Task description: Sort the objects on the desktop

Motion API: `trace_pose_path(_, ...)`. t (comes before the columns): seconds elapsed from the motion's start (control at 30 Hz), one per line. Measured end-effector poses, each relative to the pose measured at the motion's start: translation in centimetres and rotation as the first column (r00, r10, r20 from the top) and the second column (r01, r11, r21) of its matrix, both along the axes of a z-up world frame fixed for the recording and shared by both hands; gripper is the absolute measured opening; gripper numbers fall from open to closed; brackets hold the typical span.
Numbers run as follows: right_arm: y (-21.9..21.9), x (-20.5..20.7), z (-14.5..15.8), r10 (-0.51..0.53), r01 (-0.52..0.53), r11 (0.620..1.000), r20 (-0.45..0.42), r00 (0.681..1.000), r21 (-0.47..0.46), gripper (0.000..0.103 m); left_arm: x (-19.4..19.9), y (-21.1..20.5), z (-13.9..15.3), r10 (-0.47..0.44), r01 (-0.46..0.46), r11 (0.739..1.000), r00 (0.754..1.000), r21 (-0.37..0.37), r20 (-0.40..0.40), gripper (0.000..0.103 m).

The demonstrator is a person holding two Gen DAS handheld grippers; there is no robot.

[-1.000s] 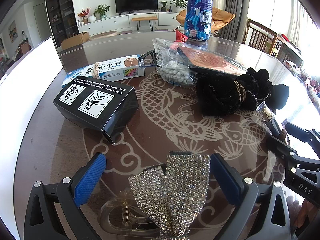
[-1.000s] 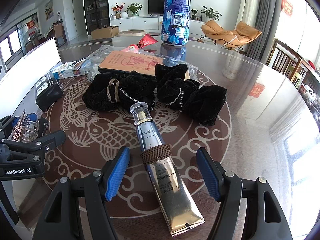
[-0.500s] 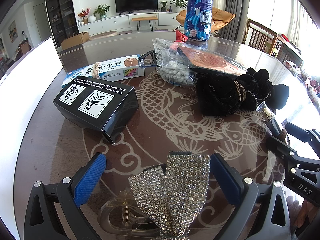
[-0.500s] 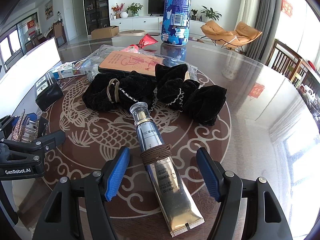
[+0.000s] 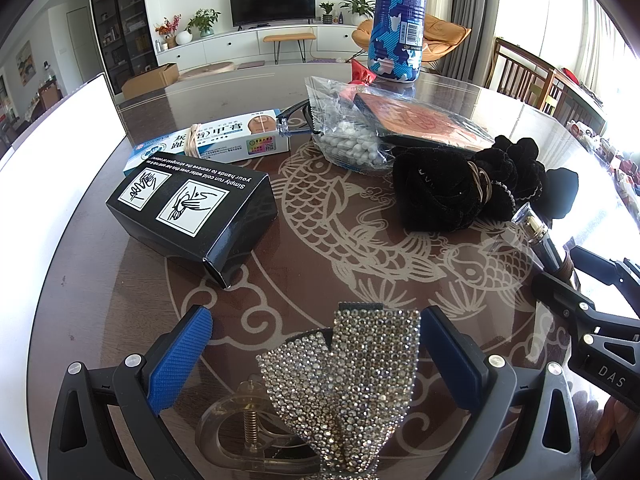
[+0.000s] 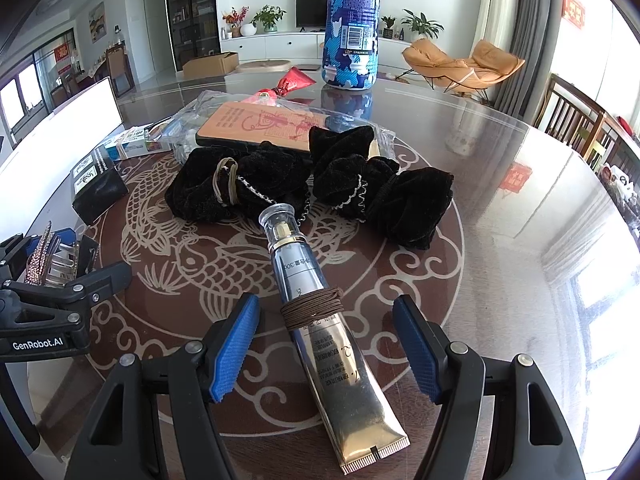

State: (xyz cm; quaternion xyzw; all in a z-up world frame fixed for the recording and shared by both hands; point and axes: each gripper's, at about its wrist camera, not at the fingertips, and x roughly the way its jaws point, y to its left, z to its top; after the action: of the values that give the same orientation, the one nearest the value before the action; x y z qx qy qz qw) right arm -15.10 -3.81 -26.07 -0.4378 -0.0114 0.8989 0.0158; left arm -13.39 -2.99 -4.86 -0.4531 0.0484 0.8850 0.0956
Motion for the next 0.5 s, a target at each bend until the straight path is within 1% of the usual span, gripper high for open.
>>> trace_pose_path(0.07, -0.2, -0.1, -0.1, 0.009, -0.009, 1.000, 0.004, 1.000, 0.002, 0.080, 0.0, 0.0, 0.0, 0.000, 0.000, 1.000, 1.000, 0.000, 0.000, 0.103)
trace_pose_path(0.2, -0.7, 0.0, -0.1, 0.015, -0.015, 0.999, 0.002, 1.000, 0.034, 0.082, 0.0, 0.0, 0.0, 0.000, 0.000, 1.000, 1.000, 0.000, 0.000, 0.103)
trace_pose_path(0.33, -0.6, -0.1, -0.2, 0.014, -0.014, 1.000, 0.006, 1.000, 0.022, 0.083, 0.0, 0.0, 0.0, 0.000, 0.000, 1.000, 1.000, 0.000, 0.000, 0.103)
trace_pose_path(0.4, -0.2, -0.1, -0.2, 0.012, -0.012, 1.000, 0.011, 1.000, -0.001, 0.083, 0.0, 0.0, 0.0, 0.000, 0.000, 1.000, 1.000, 0.000, 0.000, 0.103)
trace_pose_path(0.43, 0.1, -0.2, -0.3, 0.011, -0.010, 1.000, 0.019, 1.000, -0.030, 0.083, 0.0, 0.0, 0.0, 0.000, 0.000, 1.000, 1.000, 0.000, 0.000, 0.103)
trace_pose_path(0.5, 1.0, -0.1, -0.1, 0.032, -0.031, 0.994, 0.010, 0.999, -0.104, 0.089, 0.0, 0.0, 0.0, -0.001, 0.001, 1.000, 1.000, 0.000, 0.000, 0.103)
